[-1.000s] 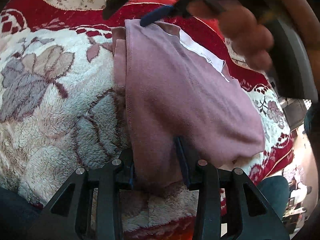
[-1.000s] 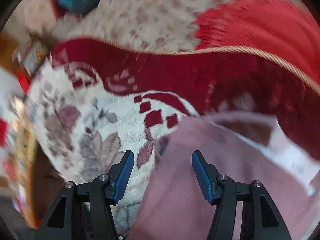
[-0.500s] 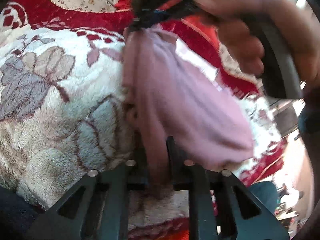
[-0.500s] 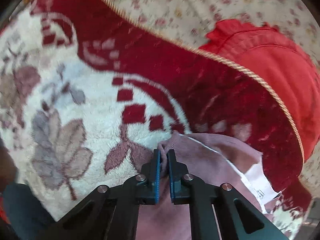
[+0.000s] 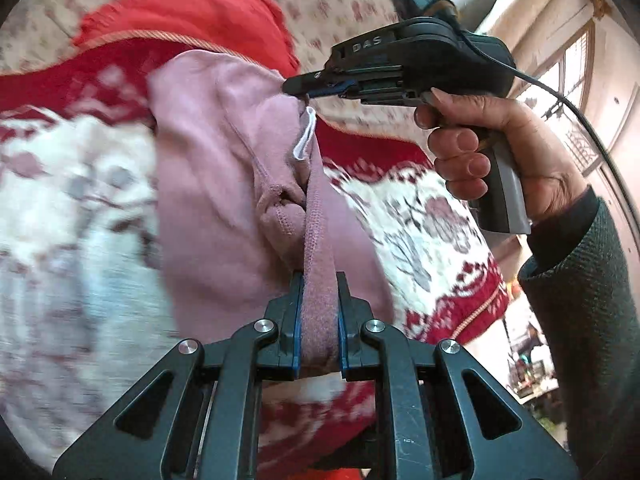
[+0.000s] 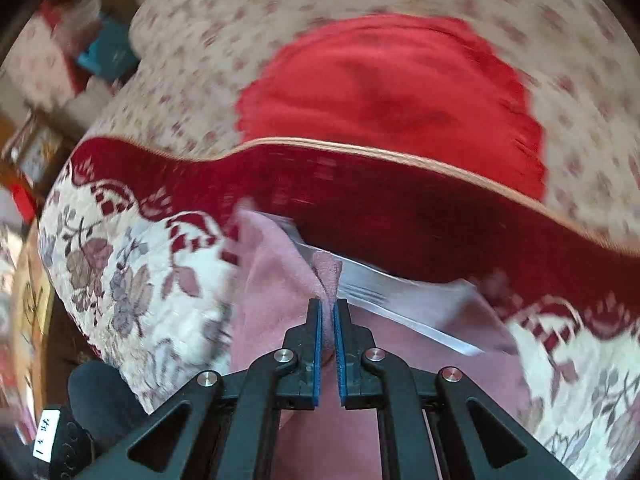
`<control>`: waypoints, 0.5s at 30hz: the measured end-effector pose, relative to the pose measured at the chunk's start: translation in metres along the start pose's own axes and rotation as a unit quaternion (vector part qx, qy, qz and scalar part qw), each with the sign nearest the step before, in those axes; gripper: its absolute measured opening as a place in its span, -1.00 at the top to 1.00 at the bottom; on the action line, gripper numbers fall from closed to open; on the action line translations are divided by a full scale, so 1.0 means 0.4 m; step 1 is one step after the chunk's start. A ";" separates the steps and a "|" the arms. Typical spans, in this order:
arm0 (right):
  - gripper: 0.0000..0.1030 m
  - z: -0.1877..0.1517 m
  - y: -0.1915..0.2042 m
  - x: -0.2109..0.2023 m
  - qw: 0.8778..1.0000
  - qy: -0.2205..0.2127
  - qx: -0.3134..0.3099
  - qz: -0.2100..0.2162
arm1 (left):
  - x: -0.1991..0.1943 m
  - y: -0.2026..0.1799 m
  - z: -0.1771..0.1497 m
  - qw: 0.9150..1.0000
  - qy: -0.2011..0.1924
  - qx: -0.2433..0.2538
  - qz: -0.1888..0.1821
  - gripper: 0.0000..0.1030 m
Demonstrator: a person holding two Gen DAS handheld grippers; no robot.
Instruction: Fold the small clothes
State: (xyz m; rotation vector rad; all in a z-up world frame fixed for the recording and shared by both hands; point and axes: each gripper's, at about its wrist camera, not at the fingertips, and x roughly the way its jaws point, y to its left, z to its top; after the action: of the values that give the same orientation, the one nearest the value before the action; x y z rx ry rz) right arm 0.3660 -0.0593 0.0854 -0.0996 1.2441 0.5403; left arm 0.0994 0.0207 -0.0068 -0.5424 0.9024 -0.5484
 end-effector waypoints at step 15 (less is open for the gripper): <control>0.49 -0.309 -0.393 -0.013 0.953 -0.122 0.217 0.171 | 0.113 -0.072 -0.022 1.000 0.023 -0.014 -0.008 0.77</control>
State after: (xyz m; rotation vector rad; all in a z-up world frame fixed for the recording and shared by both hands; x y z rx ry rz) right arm 0.3266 -0.2421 0.0150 0.5490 1.1138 0.5448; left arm 0.1088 -0.0315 -0.0184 -0.5650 0.9517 -0.5646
